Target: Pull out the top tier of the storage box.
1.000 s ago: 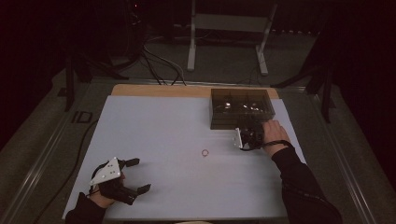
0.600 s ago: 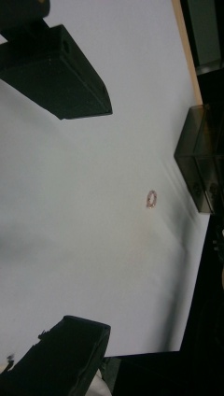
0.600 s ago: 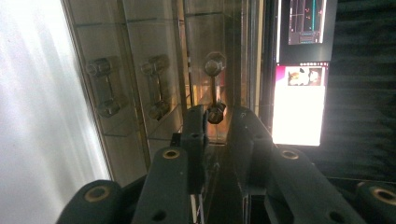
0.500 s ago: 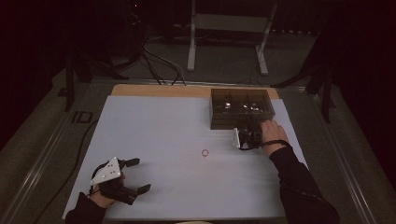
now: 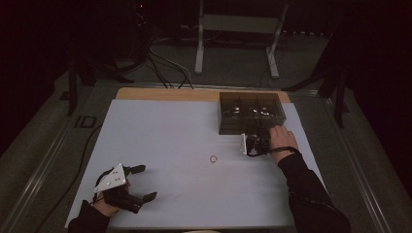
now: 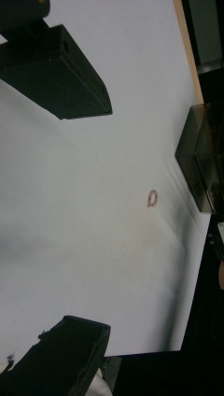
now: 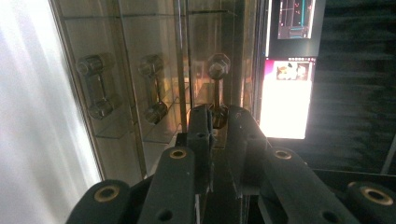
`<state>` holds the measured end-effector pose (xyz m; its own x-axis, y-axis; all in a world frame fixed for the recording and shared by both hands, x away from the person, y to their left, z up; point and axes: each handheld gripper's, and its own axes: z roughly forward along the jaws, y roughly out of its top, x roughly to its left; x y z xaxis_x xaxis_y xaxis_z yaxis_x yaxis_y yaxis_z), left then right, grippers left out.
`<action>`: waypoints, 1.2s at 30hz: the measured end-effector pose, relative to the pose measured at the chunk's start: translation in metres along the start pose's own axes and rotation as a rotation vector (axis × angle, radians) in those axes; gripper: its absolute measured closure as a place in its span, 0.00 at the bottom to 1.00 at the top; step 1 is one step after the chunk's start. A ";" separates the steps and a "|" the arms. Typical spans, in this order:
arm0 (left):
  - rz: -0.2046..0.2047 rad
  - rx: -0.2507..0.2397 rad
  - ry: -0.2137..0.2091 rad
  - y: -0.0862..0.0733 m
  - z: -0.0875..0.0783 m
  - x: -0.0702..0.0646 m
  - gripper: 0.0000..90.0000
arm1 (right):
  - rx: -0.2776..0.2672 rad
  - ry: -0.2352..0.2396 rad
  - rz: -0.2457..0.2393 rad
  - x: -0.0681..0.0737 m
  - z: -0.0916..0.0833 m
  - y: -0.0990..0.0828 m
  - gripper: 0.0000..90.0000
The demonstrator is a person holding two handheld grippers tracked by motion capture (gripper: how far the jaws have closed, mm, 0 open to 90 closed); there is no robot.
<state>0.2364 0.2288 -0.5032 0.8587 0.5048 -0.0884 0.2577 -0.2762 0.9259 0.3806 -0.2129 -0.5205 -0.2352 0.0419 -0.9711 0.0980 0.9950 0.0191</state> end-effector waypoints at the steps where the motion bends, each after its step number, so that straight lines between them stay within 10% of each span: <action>1: 0.000 -0.003 0.000 0.000 0.000 0.000 0.01 | 0.000 -0.001 0.001 0.000 0.000 0.000 0.89; 36: 0.001 0.000 0.002 0.000 -0.001 0.000 0.01 | -0.027 0.024 0.028 0.000 -0.025 -0.009 0.89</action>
<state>0.2359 0.2294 -0.5032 0.8582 0.5059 -0.0870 0.2570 -0.2767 0.9260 0.3552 -0.2191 -0.5150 -0.2558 0.0719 -0.9641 0.0788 0.9955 0.0533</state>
